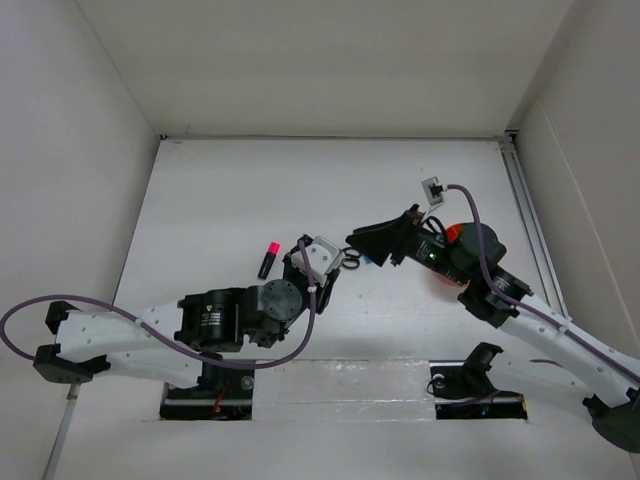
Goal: Sort the stationery into containers
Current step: Place the stapler in the storage box.
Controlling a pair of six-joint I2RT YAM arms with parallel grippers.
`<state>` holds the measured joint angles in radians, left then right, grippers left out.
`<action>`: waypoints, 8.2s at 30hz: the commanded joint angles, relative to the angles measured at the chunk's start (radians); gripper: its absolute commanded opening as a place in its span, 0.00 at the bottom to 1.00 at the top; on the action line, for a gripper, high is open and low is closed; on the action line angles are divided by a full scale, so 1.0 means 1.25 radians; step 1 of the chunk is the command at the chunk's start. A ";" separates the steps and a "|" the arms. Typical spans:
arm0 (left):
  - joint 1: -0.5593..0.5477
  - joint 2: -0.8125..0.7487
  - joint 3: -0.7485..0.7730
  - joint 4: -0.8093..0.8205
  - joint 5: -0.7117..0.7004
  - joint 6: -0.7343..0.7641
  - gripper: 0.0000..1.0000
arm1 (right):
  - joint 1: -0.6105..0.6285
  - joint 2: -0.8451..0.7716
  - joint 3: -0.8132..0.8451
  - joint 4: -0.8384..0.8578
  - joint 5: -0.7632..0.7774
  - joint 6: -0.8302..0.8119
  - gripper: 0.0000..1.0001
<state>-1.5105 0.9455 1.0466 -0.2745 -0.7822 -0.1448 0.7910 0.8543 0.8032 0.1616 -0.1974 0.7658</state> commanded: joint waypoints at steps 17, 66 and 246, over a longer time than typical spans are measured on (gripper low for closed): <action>-0.003 -0.001 -0.002 0.027 0.004 0.009 0.00 | 0.118 0.060 -0.001 0.103 0.037 0.001 0.66; -0.003 -0.024 -0.009 0.044 0.050 0.031 0.00 | 0.140 0.097 -0.028 0.057 0.027 -0.047 0.00; -0.003 -0.220 -0.032 -0.334 -0.022 -0.407 1.00 | -0.595 -0.147 -0.252 -0.284 0.639 -0.118 0.12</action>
<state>-1.5124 0.6762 1.0092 -0.7219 -0.8074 -0.6628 0.0532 0.6693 0.4622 -0.2276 0.6029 0.6071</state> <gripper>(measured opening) 0.997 0.380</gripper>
